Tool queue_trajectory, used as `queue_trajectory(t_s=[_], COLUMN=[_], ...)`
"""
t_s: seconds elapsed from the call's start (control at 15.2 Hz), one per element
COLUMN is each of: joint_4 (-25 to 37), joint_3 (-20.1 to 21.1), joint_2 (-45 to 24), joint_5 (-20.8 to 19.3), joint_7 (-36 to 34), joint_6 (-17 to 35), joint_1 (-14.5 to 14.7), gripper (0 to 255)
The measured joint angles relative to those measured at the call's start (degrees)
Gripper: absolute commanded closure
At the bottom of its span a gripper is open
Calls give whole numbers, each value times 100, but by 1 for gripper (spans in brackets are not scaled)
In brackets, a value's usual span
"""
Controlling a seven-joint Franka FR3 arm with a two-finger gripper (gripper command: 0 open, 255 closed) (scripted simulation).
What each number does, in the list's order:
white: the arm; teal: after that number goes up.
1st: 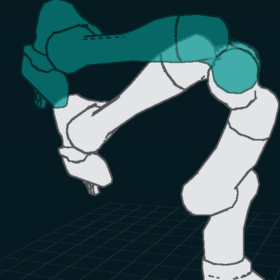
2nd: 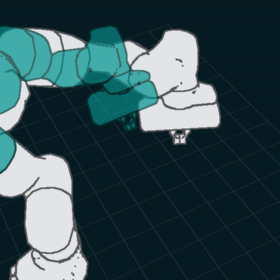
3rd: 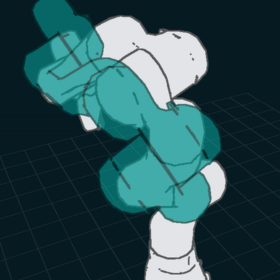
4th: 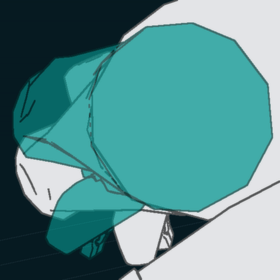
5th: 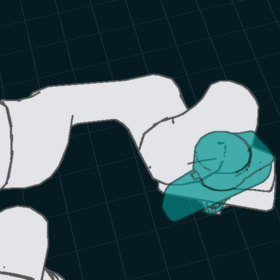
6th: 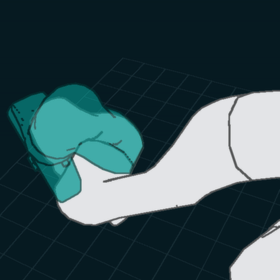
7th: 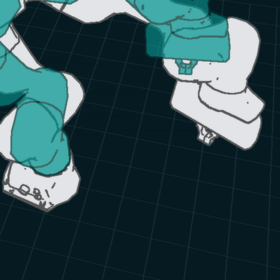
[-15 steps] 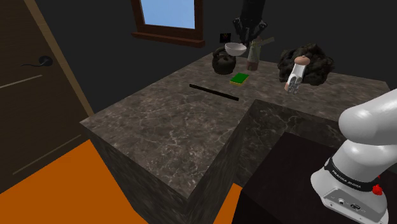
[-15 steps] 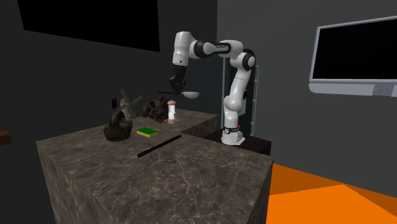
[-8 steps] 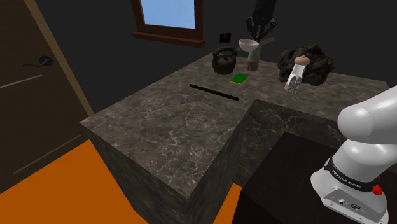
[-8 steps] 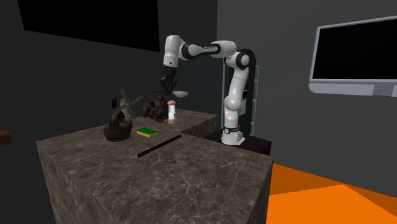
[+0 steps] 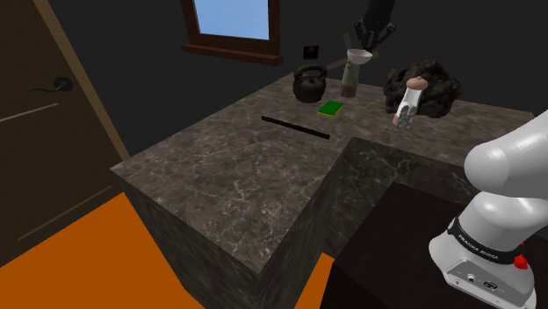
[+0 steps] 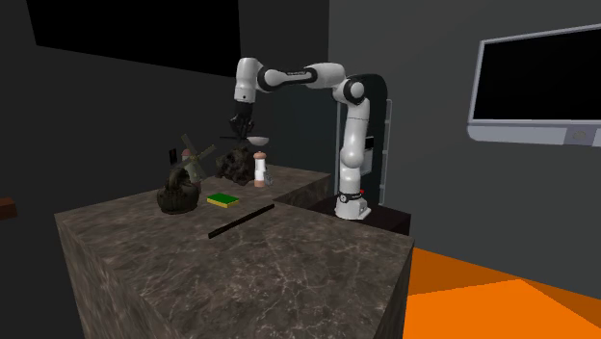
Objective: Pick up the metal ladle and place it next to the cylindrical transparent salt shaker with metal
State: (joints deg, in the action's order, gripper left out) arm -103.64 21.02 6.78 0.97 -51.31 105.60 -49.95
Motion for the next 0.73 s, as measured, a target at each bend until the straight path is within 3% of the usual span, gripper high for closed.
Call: queue_trajectory(t_s=[0.46,0.73], joint_4=[867,713], joint_3=[-341,-360], joint_2=[-857,-931], joint_5=[-207,-226], joint_7=[640,674], joint_6=[-53,169], joint_1=[-328,-346], gripper=[255,255])
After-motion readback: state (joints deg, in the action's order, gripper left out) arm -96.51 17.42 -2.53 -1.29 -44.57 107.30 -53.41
